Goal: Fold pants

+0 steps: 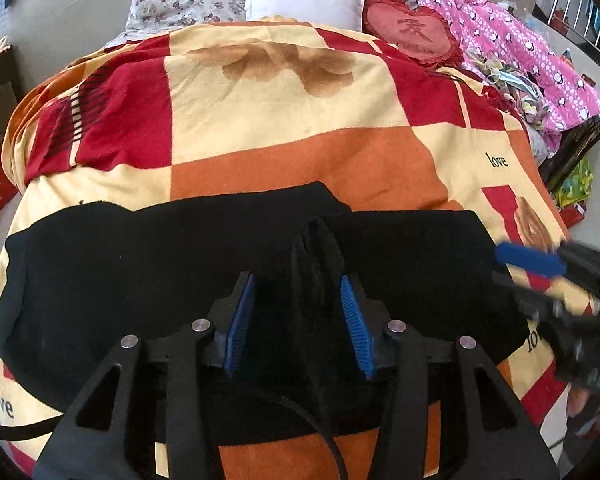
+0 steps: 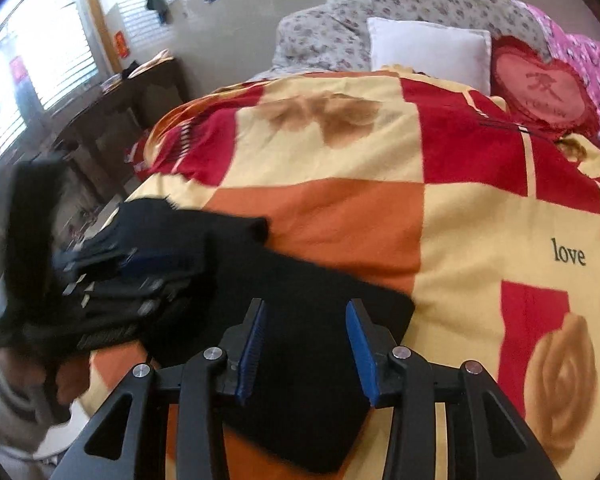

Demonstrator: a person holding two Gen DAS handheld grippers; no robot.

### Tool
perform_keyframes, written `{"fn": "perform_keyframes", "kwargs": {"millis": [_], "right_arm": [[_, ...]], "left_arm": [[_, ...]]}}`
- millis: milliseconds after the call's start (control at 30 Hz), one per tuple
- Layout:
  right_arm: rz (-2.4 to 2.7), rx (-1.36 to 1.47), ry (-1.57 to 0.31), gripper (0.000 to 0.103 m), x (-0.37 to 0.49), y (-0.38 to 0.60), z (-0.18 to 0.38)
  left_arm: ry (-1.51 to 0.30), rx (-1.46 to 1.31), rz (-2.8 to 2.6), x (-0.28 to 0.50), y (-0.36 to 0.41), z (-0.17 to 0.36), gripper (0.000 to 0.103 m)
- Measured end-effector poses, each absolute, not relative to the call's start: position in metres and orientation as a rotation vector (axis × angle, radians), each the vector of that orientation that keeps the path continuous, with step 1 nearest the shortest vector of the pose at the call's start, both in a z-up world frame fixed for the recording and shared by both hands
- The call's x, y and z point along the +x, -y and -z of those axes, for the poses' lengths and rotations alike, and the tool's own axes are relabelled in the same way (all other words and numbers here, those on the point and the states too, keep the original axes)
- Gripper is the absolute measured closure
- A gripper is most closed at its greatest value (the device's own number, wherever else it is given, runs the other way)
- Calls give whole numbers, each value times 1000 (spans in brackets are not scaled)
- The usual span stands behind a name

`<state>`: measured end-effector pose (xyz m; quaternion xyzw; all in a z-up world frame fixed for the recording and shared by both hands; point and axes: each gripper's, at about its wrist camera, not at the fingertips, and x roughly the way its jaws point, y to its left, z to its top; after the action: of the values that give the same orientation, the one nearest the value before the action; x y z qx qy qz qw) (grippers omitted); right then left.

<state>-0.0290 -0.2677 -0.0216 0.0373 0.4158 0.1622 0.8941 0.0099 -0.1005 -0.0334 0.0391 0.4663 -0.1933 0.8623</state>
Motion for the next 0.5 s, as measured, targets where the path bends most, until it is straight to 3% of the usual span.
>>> {"fn": "perform_keyframes", "kwargs": {"millis": [200, 500], "right_arm": [[-330, 37, -925, 63, -48, 259, 46], [-366, 23, -916, 63, -45, 243, 27]], "left_arm": [[-987, 58, 404, 7, 96, 33, 59], [-980, 52, 342, -4, 65, 22, 59]]}}
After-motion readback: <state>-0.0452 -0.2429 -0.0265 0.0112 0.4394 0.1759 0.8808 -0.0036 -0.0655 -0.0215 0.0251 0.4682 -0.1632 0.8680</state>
